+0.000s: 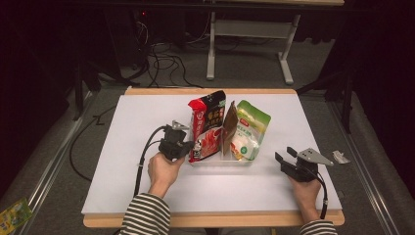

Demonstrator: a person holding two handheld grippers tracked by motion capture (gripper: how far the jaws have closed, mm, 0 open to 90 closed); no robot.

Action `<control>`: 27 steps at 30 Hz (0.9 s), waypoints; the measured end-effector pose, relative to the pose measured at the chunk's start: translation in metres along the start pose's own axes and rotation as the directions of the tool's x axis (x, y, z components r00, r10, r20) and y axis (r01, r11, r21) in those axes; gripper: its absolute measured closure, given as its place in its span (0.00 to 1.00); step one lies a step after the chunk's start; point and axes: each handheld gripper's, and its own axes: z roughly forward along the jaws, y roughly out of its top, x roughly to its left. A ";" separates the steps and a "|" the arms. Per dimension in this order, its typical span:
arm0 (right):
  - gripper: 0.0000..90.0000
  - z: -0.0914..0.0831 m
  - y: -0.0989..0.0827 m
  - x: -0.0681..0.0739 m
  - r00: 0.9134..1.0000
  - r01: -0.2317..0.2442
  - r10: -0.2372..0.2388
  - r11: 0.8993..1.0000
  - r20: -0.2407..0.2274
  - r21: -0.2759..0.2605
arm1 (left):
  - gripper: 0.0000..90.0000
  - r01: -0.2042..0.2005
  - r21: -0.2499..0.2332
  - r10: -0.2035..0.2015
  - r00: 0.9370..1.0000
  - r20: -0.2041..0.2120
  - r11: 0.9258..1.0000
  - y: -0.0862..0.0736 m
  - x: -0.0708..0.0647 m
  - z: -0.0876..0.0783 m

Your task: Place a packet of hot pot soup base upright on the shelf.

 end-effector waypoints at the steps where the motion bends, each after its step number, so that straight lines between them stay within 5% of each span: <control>1: 0.50 0.000 0.000 0.000 1.000 0.000 0.000 1.000 0.000 0.000 | 1.00 -0.001 -0.001 0.001 1.000 0.000 1.000 -0.001 0.000 0.000; 5: 0.50 0.000 0.000 0.000 1.000 0.005 -0.005 1.000 0.000 0.001 | 1.00 -0.027 0.002 0.027 0.999 -0.029 1.000 -0.004 -0.006 0.002; 11: 0.50 0.000 0.000 0.001 1.000 0.001 -0.001 1.000 0.002 0.004 | 1.00 -0.012 -0.003 0.012 1.000 -0.016 1.000 -0.010 -0.006 0.003; 22: 0.50 0.000 0.000 0.000 1.000 0.002 -0.002 1.000 -0.001 0.004 | 1.00 -0.058 0.045 0.059 0.998 -0.033 0.997 -0.021 -0.009 0.008; 27: 0.49 0.000 0.000 0.000 1.000 -0.014 0.014 1.000 -0.004 0.008 | 1.00 -0.039 0.004 0.039 0.999 -0.003 0.999 -0.026 -0.003 0.006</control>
